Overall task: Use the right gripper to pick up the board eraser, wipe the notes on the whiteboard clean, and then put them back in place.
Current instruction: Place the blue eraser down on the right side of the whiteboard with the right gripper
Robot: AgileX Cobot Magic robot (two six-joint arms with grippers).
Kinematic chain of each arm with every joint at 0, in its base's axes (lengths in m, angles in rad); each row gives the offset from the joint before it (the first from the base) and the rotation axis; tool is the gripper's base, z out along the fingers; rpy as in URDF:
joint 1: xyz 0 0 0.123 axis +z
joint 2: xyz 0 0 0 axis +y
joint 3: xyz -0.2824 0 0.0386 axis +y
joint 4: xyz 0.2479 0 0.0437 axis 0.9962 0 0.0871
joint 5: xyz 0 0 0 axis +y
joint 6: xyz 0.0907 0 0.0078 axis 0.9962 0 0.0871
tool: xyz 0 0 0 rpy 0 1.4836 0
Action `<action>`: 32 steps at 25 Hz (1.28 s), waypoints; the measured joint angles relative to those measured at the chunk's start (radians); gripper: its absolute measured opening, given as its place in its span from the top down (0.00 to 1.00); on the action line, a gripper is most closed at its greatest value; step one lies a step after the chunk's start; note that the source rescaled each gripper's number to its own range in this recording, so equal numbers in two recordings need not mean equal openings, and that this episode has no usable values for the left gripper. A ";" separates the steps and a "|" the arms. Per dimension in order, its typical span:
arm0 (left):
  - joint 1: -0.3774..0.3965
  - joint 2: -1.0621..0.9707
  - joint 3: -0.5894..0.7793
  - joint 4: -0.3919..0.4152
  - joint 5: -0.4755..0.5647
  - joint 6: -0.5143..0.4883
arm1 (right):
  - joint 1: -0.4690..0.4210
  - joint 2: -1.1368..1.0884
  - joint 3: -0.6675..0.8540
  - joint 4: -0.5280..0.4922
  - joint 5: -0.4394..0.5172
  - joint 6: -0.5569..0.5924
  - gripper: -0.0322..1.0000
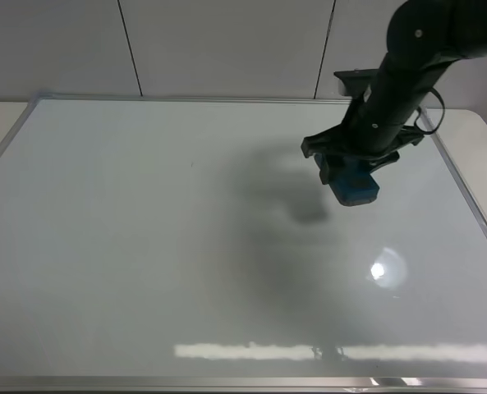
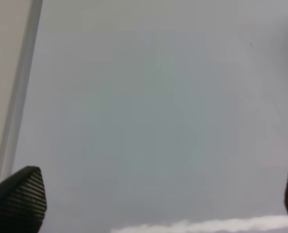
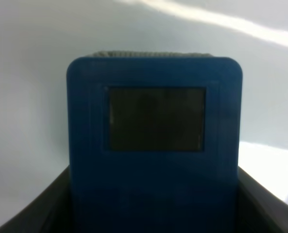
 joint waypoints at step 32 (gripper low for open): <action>0.000 0.000 0.000 0.000 0.000 0.000 | -0.287 -0.115 0.502 0.026 -0.396 -0.175 0.97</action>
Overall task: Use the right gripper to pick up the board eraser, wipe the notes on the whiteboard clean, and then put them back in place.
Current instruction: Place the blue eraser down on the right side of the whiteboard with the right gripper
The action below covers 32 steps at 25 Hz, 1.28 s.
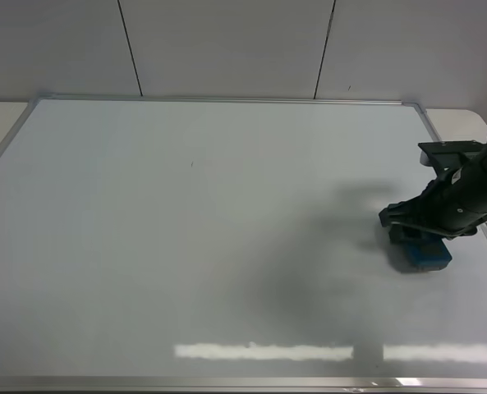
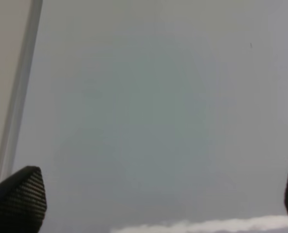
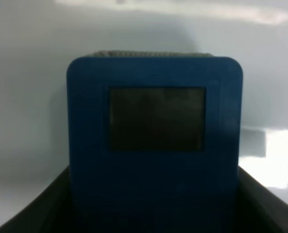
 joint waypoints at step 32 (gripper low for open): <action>0.000 0.000 0.000 0.000 0.000 0.000 | 0.000 0.006 0.000 0.023 -0.027 -0.009 0.00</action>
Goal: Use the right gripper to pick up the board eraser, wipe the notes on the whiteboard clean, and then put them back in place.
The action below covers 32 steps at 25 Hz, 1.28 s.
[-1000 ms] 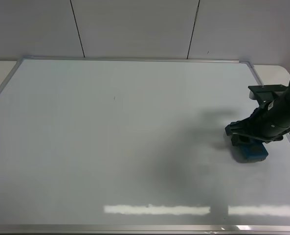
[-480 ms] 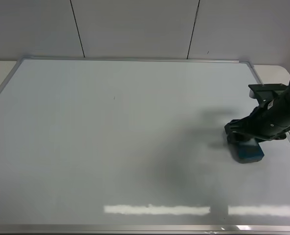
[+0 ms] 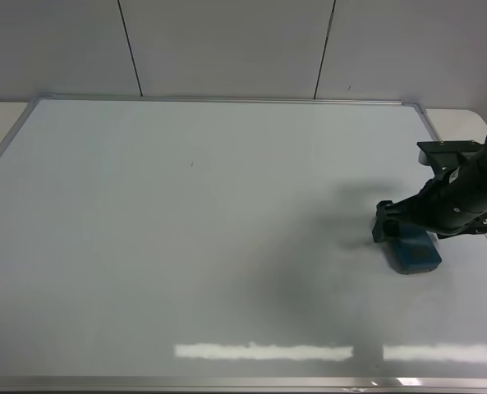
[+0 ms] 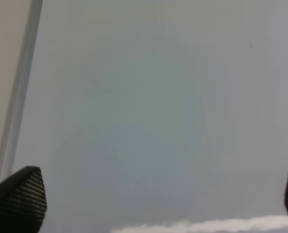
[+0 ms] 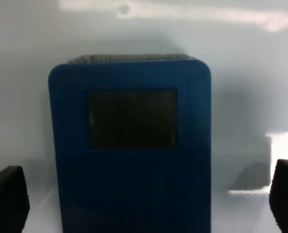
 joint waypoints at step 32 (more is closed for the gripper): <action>0.000 0.000 0.000 0.000 0.000 0.000 | 0.000 -1.324 0.001 0.254 0.275 -0.197 0.00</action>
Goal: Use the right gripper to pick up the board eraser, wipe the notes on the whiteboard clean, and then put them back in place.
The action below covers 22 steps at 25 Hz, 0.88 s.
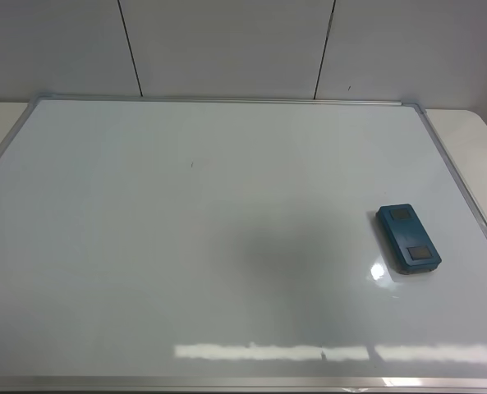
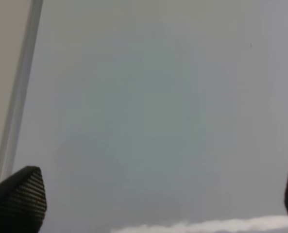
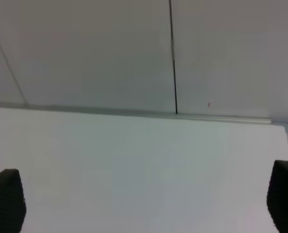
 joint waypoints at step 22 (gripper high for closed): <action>0.000 0.000 0.000 0.000 0.000 0.000 | -0.080 -0.330 0.010 -0.392 0.462 0.294 0.00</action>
